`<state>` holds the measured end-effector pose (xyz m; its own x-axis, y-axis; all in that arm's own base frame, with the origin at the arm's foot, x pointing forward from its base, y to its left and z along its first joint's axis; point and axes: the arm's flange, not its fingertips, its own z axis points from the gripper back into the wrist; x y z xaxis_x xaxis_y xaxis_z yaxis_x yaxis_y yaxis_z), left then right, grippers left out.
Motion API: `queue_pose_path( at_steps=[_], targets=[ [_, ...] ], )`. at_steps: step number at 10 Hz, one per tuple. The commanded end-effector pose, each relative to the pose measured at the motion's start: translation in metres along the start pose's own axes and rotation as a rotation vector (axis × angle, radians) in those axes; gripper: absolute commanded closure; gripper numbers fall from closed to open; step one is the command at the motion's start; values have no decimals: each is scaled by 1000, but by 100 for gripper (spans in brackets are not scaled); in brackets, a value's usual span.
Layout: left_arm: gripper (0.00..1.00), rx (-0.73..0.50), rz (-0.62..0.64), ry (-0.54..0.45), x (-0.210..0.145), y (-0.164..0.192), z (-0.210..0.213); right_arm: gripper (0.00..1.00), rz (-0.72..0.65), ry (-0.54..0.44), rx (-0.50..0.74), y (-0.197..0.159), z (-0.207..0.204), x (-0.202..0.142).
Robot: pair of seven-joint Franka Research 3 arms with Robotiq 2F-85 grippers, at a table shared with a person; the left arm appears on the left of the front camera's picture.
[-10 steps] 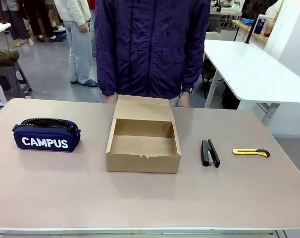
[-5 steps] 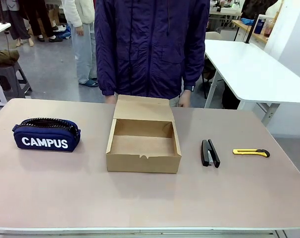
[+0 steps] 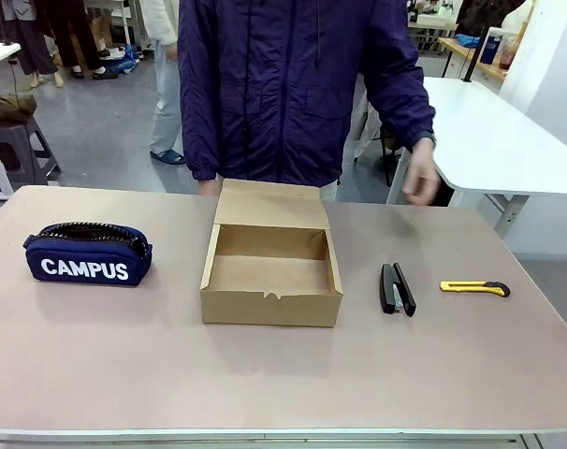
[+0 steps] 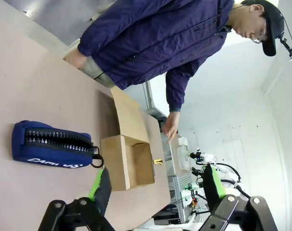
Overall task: Pack the item into the box.
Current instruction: Pick up the item indicated by the person and place it inside the Mailer Box.
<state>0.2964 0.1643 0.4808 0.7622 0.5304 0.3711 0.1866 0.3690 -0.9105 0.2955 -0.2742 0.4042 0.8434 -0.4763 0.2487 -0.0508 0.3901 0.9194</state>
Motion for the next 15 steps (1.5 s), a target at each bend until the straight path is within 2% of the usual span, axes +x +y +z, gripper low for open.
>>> queue_pose_path(
  at_steps=[1,9,10,11,12,13,15],
  targets=[
    [0,-8,-24,17,2,1,-3,0,23,-15,19,1,3,4],
    [0,-8,-24,17,2,1,-3,0,-2,-2,-5,2,2,-1],
    [0,-8,-24,17,2,1,-3,0,104,-6,-61,18,-11,4],
    [0,-8,-24,17,2,1,-3,0,251,55,-98,42,-35,6],
    [0,-8,-24,17,2,1,-3,0,414,144,-175,65,-64,4],
    [0,-8,-24,17,2,1,-3,0,654,273,-230,86,-92,0],
    [0,-8,-24,17,2,1,-3,0,1035,496,-336,103,-128,-9]
  ],
)
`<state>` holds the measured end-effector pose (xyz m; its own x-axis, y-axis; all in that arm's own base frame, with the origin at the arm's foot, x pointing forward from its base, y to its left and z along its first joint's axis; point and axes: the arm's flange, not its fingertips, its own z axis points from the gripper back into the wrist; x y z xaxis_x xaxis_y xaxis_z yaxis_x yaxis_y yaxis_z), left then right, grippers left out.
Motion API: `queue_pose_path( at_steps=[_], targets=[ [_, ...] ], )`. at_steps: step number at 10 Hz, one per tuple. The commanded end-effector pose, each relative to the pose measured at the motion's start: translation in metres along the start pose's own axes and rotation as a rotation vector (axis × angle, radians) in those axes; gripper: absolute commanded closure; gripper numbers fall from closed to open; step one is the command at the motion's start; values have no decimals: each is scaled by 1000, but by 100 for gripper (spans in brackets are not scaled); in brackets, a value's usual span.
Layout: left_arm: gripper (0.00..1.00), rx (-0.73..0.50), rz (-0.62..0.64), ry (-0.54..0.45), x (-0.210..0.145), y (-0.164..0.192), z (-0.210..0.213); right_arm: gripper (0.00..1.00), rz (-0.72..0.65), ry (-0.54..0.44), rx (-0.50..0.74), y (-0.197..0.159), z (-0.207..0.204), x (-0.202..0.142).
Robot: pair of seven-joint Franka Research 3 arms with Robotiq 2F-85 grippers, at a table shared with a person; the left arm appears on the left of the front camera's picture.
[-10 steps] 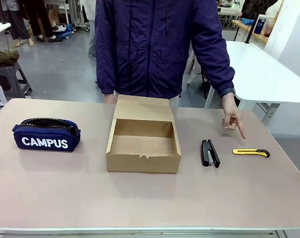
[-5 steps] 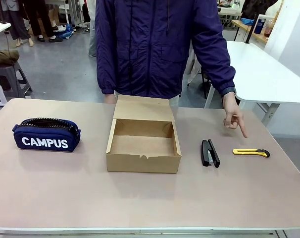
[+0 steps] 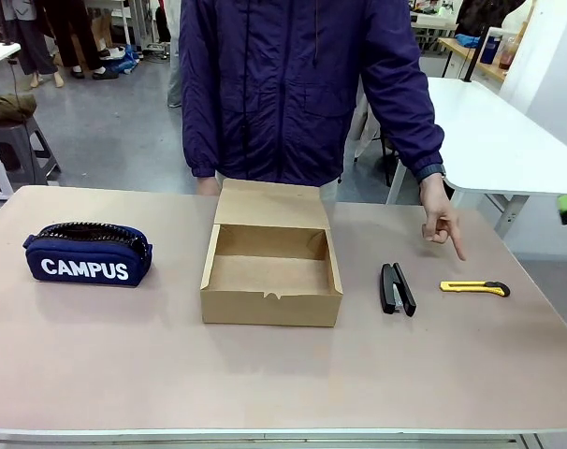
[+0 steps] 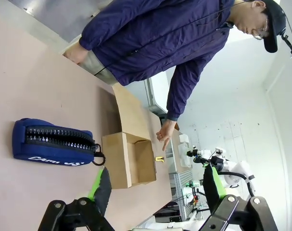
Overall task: Pack the item into the box.
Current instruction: Pick up the item indicated by the person and place it inside the Mailer Box.
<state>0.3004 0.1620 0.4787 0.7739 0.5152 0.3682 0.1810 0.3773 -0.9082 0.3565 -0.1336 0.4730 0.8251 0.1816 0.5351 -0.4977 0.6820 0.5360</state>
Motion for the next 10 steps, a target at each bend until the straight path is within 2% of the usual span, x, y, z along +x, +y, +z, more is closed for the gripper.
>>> queue_pose_path(
  at_steps=[1,2,3,4,5,7,10],
  targets=[
    [0,-18,-23,-3,1,0,2,0,598,176,-215,10,-25,-9],
    [0,-18,-23,-3,1,0,2,0,800,260,-333,26,-39,-9],
    [0,-18,-23,-3,1,0,2,0,917,285,-380,40,-53,-9],
    [0,-18,-23,-3,1,0,2,0,981,366,-497,49,-72,-11],
    [0,-18,-23,-3,1,0,2,0,1040,431,-550,54,-94,-13],
    [0,-18,-23,-3,1,0,2,0,1076,577,-623,52,-128,-21],
    [0,-18,-23,-3,1,0,2,0,1023,697,-531,34,-152,-20]
  ],
)
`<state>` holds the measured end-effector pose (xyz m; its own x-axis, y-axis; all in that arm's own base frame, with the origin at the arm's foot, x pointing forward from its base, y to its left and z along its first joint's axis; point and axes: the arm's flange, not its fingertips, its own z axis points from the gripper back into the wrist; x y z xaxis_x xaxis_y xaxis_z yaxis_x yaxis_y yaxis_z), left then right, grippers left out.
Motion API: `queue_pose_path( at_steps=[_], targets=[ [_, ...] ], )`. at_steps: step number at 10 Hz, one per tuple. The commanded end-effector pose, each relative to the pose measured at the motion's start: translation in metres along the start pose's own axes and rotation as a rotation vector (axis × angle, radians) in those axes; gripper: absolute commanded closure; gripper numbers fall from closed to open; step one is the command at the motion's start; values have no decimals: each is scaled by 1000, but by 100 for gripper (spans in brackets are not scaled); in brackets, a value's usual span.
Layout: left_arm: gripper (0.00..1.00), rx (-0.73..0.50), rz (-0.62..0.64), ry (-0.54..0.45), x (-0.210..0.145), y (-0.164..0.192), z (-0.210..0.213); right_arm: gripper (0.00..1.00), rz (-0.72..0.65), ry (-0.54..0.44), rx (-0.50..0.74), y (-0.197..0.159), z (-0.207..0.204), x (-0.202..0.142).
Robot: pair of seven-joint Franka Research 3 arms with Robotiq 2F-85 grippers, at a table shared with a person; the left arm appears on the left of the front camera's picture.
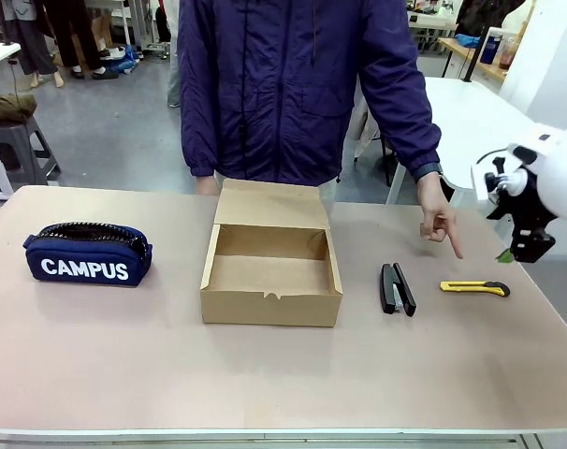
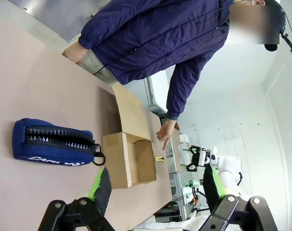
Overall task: Pack the item into the box.
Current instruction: Pick up the item indicated by the person and place it inside the Mailer Box.
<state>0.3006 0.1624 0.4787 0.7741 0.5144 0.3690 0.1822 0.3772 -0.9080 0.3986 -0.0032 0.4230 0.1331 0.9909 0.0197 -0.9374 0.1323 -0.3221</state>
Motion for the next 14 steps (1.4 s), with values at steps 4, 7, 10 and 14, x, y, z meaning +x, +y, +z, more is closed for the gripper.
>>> queue_pose_path(
  at_steps=[4,7,10,14],
  targets=[
    [0,-17,-22,-3,0,-1,1,0,-98,-10,222,28,-60,-18],
    [0,-17,-22,-3,0,-1,1,0,-133,-42,280,18,-91,-20],
    [0,-17,-22,-3,0,-1,1,0,-129,-34,314,15,-106,-19],
    [0,-17,-22,-3,0,-1,1,0,-151,-50,286,-6,-116,-25]
  ],
)
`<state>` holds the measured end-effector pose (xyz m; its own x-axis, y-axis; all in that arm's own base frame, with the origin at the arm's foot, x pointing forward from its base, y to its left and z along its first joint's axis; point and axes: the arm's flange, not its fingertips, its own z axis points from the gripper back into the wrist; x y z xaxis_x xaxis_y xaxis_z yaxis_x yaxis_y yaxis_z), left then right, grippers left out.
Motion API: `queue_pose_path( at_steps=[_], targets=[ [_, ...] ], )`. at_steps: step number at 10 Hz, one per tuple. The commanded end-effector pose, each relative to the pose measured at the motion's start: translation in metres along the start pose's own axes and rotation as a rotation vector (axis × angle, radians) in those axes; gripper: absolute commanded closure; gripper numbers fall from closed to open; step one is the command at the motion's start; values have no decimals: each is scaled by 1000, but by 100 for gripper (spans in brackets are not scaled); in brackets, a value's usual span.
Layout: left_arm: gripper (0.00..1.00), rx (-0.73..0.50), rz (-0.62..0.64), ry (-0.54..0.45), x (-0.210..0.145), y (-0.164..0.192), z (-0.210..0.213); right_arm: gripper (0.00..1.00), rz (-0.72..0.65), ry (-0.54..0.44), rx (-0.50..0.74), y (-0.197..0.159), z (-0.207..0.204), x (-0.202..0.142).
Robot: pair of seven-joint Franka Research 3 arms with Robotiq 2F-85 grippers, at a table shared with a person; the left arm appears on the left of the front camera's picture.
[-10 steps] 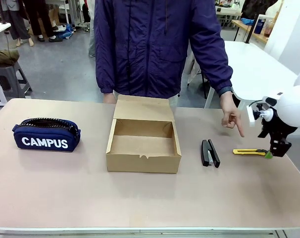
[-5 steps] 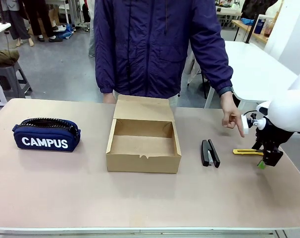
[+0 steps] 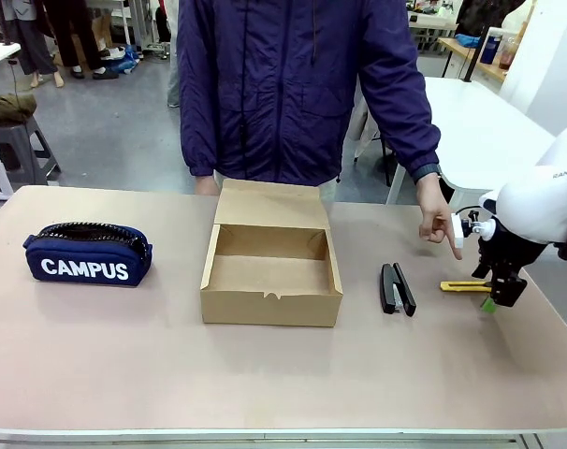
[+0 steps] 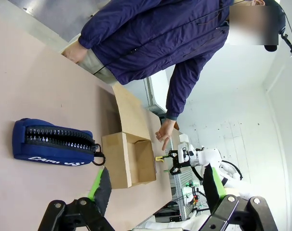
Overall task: Pack the item into the box.
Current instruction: Pick up the item indicated by the person and place it inside the Mailer Box.
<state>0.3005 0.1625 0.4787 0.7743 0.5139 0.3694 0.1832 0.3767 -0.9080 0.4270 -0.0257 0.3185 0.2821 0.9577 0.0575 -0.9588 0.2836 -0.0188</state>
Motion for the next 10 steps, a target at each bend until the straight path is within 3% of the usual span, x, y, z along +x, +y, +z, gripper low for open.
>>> queue_pose_path(
  at_steps=[1,10],
  targets=[
    [0,-16,-22,-4,0,-1,1,0,10,-28,-2,-20,-8,-2],
    [0,-16,-22,-4,0,-1,1,0,9,7,58,-39,-21,0]
  ],
)
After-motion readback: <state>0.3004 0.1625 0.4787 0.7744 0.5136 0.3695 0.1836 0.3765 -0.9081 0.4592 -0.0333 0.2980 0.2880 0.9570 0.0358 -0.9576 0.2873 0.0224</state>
